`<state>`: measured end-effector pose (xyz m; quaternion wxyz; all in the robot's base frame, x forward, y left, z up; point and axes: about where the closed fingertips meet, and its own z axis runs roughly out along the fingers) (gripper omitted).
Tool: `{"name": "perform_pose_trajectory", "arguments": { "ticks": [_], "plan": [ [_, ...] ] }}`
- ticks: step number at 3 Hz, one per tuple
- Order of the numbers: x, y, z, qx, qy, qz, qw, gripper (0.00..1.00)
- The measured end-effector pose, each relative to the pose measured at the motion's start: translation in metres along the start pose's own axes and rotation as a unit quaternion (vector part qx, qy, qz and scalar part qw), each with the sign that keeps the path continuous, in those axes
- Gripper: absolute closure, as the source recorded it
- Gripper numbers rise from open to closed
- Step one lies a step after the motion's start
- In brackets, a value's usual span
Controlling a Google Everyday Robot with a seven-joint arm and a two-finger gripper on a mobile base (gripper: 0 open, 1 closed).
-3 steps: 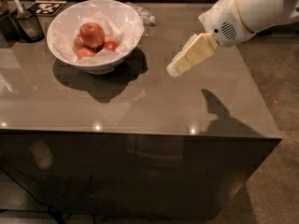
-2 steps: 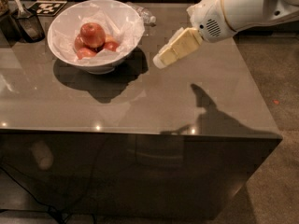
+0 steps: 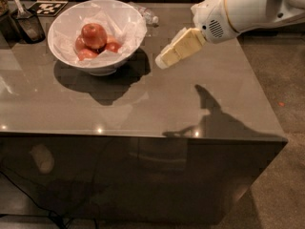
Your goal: Pick apple from white bowl
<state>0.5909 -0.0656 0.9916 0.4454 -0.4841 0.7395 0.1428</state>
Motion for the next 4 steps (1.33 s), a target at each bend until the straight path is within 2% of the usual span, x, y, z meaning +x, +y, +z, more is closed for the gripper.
{"name": "perform_pose_trajectory", "arguments": {
  "ticks": [1, 2, 3, 4],
  "plan": [
    [-0.02, -0.009, 0.022, -0.003, -0.021, 0.002, 0.9998, 0.0],
    [-0.044, -0.011, 0.049, -0.03, -0.036, 0.001, 0.9989, 0.0],
    [-0.044, -0.011, 0.049, -0.03, -0.036, 0.001, 0.9989, 0.0],
    [-0.061, 0.005, 0.069, -0.052, -0.074, 0.009, 0.9959, 0.0]
  ]
}}
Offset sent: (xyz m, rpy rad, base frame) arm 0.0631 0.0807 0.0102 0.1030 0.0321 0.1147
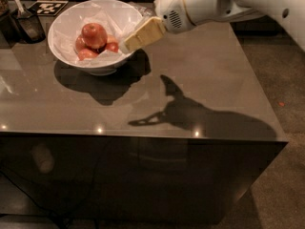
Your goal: Pick apple from white bowl
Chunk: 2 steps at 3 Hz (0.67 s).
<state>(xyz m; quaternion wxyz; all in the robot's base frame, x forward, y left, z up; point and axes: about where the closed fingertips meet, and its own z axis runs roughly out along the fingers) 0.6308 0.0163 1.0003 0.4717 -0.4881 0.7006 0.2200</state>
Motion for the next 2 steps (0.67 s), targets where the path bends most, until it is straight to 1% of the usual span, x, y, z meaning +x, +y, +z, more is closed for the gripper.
{"name": "perform_pose_trajectory", "arguments": {
  "ticks": [1, 2],
  "plan": [
    [-0.021, 0.017, 0.03, -0.038, -0.038, 0.007, 0.9985, 0.0],
    [-0.041, 0.031, 0.052, -0.074, -0.057, 0.004, 0.9956, 0.0]
  ]
}}
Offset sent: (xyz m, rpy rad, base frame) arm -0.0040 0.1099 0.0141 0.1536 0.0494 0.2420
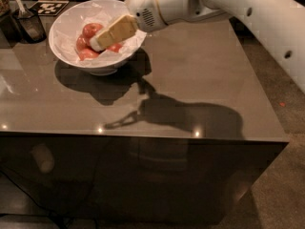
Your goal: Pick apple from white bowl
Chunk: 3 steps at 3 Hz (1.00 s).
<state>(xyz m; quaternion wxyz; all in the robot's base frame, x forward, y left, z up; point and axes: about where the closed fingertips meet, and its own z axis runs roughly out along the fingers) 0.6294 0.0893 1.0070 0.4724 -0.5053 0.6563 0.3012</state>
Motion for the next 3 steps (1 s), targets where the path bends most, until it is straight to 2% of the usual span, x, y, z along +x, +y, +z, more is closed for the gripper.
{"name": "perform_pose_trajectory", "arguments": {
  "ticks": [1, 2, 3],
  "plan": [
    [-0.001, 0.0, 0.001, -0.001, 0.0, -0.001, 1.0, 0.0],
    [0.003, -0.014, 0.019, 0.011, 0.027, 0.008, 0.9995, 0.0],
    [0.001, -0.048, 0.058, 0.017, 0.082, 0.012, 0.9964, 0.0]
  ]
}}
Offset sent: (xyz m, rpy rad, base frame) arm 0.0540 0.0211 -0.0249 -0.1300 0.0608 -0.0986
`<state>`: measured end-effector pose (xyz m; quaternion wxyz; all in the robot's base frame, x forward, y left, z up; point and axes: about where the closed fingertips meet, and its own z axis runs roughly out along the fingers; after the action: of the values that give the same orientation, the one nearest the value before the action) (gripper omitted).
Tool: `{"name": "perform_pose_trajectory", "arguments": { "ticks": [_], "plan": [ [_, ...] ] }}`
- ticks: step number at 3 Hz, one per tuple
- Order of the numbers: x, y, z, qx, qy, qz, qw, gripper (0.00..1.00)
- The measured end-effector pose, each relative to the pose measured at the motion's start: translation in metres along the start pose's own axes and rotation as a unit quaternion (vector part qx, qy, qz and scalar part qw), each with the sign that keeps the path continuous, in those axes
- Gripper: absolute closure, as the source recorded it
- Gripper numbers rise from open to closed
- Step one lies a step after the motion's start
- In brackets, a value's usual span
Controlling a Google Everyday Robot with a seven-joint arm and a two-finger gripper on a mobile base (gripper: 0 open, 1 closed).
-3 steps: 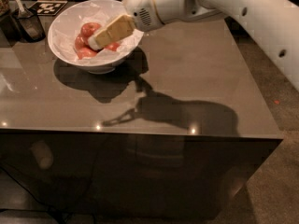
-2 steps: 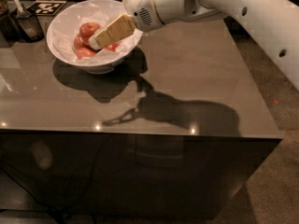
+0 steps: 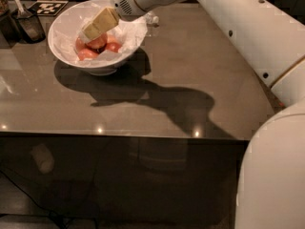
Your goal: Pick apple from white bowl
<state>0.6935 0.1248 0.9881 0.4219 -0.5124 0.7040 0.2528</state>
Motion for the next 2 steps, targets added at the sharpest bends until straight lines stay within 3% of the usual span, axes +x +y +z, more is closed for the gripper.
{"name": "perform_pose_trajectory", "arguments": {
  "ticks": [2],
  "plan": [
    [-0.001, -0.003, 0.015, 0.008, 0.005, 0.01, 0.9999, 0.0]
  ]
}}
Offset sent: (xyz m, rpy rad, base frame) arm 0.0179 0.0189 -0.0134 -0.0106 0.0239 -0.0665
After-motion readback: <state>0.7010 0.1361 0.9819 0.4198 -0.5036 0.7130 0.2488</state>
